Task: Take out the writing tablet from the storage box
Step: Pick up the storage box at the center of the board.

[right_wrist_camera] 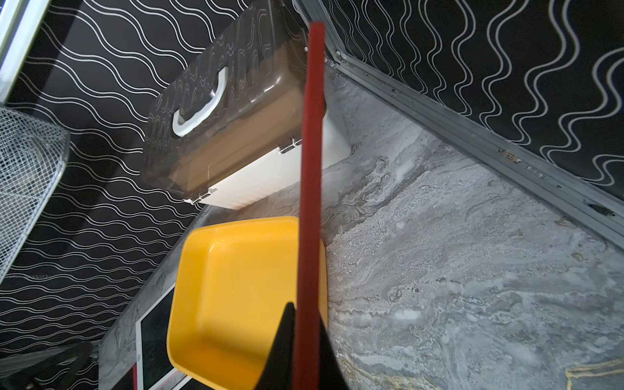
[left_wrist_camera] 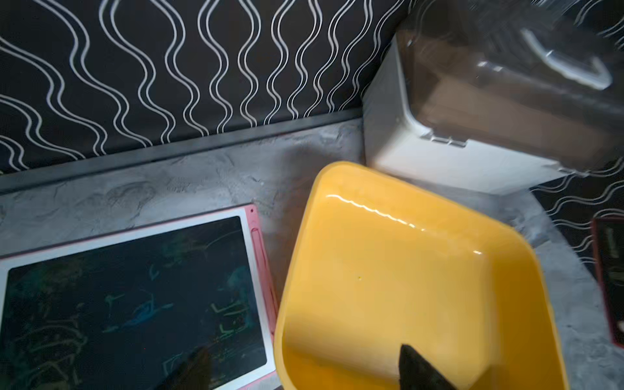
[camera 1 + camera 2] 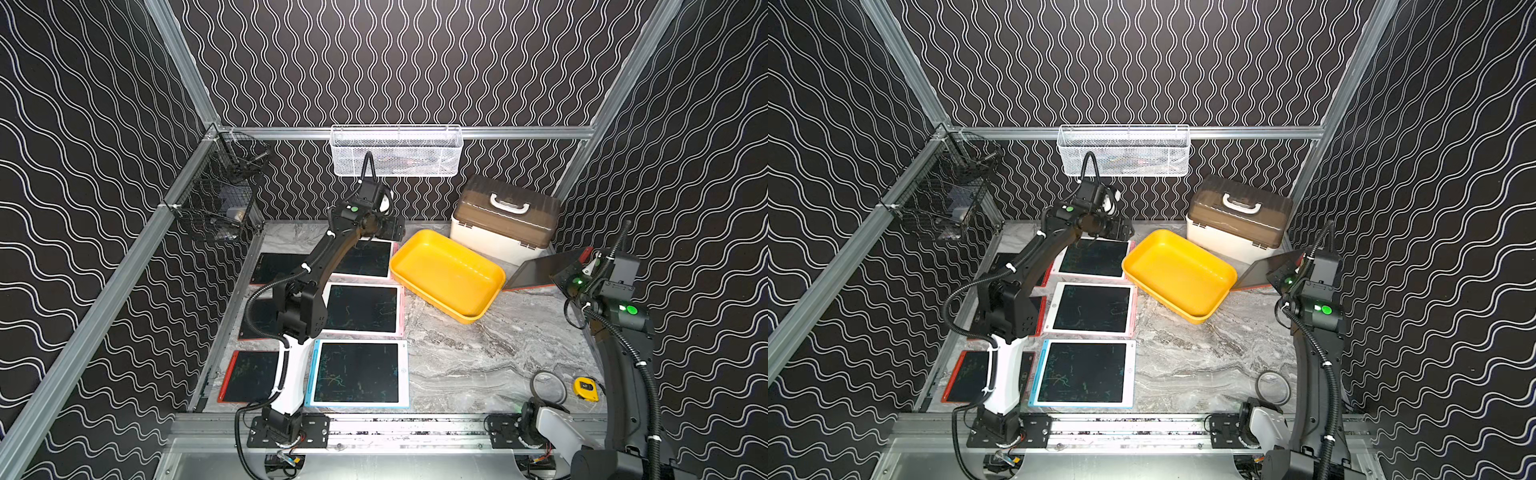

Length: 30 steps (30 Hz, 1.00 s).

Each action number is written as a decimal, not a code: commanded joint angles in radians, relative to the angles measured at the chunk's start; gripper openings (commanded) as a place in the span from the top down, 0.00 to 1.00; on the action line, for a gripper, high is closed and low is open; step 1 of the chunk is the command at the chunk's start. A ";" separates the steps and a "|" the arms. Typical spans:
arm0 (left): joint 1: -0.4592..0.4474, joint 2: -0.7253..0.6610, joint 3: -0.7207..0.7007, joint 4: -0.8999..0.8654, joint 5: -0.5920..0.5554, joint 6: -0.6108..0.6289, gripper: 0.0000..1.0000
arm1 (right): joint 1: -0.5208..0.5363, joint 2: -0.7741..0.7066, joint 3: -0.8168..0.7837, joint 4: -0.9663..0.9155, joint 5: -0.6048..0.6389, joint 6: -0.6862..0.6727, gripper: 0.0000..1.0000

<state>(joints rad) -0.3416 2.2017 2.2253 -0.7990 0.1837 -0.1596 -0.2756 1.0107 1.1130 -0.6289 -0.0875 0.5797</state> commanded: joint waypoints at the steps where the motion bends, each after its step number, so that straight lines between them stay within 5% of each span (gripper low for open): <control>1: 0.000 0.044 0.017 -0.010 0.002 0.045 0.07 | 0.001 0.002 0.013 0.021 0.001 -0.007 1.00; 6: 0.003 0.077 -0.009 0.037 0.111 -0.015 0.07 | 0.001 0.006 0.006 0.017 0.010 -0.009 1.00; 21: -0.073 0.295 0.080 0.023 0.010 -0.001 0.13 | 0.001 -0.022 0.073 -0.052 0.026 -0.015 1.00; 24: -0.091 0.317 0.097 0.015 0.013 -0.017 0.28 | 0.001 -0.031 0.093 -0.070 0.029 -0.015 1.00; 30: -0.100 0.287 0.052 0.040 0.039 -0.063 0.79 | 0.001 -0.063 0.108 -0.087 0.014 -0.002 1.00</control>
<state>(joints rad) -0.4397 2.5072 2.2871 -0.7643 0.2134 -0.1890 -0.2756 0.9607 1.2079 -0.7078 -0.0650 0.5652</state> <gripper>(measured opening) 0.245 0.079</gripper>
